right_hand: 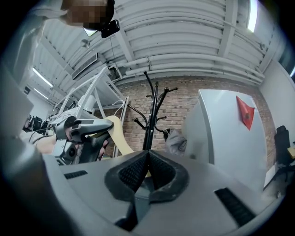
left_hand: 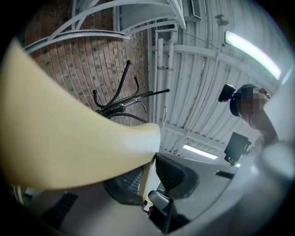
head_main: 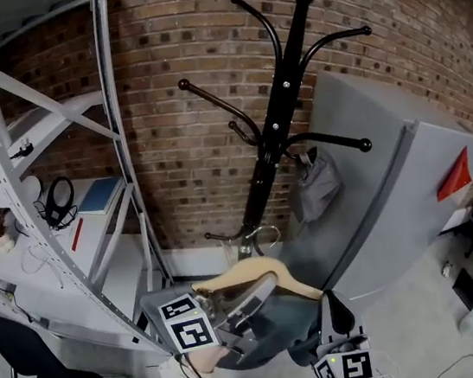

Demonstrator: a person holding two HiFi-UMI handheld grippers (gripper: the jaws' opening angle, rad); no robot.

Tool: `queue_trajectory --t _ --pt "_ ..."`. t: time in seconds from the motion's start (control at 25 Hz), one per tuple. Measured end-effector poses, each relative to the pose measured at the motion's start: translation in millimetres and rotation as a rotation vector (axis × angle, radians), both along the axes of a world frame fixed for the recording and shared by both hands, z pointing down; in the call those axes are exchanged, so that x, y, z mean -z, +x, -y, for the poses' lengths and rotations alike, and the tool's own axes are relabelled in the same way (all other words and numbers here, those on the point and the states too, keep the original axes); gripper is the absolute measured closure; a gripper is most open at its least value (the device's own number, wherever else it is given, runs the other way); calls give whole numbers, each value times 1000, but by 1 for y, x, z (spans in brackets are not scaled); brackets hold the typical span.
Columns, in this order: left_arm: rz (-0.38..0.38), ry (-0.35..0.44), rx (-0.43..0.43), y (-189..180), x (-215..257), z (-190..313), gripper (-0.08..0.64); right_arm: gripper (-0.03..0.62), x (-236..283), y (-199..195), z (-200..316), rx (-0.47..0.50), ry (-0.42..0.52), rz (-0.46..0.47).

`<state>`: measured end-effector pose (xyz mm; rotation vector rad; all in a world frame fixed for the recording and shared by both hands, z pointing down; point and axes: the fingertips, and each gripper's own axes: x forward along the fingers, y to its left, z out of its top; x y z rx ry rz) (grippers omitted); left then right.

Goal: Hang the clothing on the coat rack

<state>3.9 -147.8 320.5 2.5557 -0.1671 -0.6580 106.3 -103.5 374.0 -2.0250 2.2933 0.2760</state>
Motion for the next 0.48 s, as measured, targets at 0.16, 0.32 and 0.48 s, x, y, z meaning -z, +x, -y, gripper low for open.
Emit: queue_trajectory --t 0.16,0.32,0.48 --pt "-26 -7 -12 4 7 16 474 571 9 5 16 -7 14 -7" --pt "-54 -16 -22 8 17 34 474 571 16 13 30 -10 23 -8" --pt "-72 -34 -33 12 19 54 474 571 18 18 45 -14 35 -5"
